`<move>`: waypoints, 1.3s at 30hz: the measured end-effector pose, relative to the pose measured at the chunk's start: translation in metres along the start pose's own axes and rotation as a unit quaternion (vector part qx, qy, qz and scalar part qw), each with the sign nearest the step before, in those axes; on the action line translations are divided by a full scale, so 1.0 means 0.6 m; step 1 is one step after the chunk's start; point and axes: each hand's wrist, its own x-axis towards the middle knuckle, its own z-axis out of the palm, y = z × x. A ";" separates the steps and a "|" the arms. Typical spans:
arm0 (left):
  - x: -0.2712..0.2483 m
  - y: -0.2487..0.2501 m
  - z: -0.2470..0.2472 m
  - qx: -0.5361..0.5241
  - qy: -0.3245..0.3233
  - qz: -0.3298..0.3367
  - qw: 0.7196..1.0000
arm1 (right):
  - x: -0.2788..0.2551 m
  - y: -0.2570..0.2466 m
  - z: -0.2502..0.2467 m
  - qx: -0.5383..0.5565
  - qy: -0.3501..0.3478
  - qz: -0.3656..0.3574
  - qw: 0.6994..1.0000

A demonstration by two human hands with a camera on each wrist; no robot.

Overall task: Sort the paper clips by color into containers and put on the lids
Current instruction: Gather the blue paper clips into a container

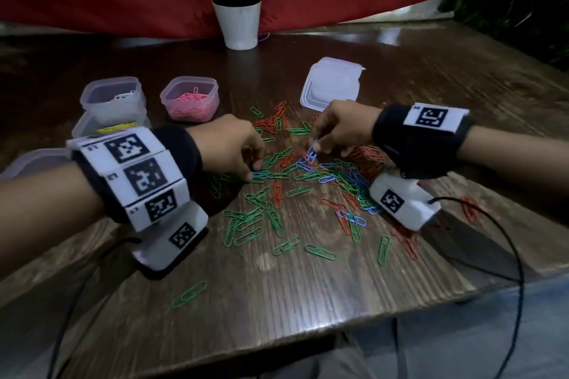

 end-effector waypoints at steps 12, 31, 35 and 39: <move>-0.007 -0.013 0.010 -0.033 0.046 0.035 0.998 | -0.002 -0.042 0.008 -0.255 -0.028 -0.100 0.961; -0.064 -0.046 -0.028 -0.317 0.039 -0.055 0.946 | 0.002 -0.043 0.000 -0.185 -0.106 -0.009 0.977; -0.149 -0.091 -0.033 -0.326 0.110 -0.113 0.932 | -0.008 -0.068 -0.025 -0.332 -0.065 -0.041 0.940; -0.239 -0.146 -0.038 -0.315 0.195 -0.196 0.908 | -0.009 -0.135 -0.039 -0.317 -0.032 -0.084 0.944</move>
